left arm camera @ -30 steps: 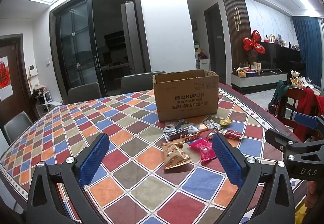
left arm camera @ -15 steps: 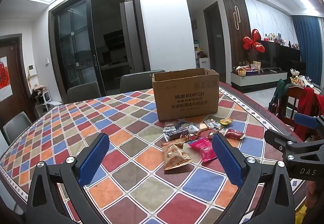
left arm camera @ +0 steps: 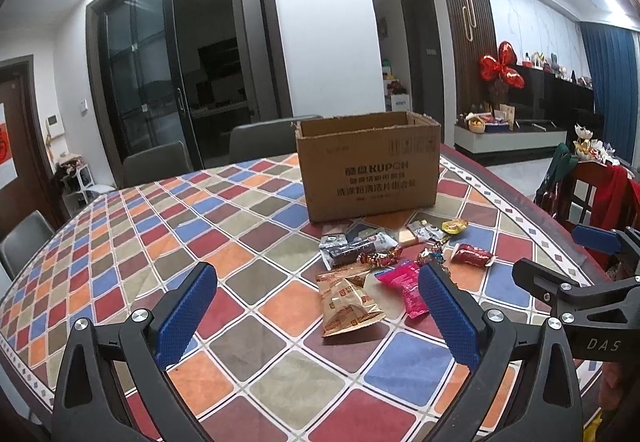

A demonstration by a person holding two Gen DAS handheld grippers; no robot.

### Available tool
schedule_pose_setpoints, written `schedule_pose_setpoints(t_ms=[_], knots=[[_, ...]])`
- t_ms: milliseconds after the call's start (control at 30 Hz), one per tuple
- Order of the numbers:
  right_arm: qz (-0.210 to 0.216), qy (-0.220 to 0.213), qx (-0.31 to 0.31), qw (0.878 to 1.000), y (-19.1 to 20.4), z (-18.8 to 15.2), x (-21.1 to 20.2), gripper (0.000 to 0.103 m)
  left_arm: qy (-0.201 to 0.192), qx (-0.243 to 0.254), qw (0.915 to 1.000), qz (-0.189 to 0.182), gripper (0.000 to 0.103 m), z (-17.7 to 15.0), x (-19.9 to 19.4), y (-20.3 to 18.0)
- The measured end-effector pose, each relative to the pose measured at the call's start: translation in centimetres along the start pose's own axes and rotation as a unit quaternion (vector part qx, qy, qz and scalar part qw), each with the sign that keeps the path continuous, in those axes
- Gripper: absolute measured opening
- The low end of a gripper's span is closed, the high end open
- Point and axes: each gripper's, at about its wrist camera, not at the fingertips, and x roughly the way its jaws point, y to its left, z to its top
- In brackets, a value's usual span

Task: Organize snacks
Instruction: 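Grasp the gold biscuit packet with the left tool while the right tool grasps a blue foil candy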

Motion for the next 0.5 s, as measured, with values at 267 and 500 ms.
schedule_pose_setpoints(t_ms=[267,500], knots=[[0.018,0.037,0.001,0.999,-0.4,0.5,3.7,0.092,0.051,0.007,0.9986,-0.014,0.093,-0.3,3.6,-0.4],[0.049,0.077,0.007,0.996,-0.6,0.8,7.2,0.077,0.103,-0.003,0.9942,-0.03,0.085,-0.3,7.4,-0.3]])
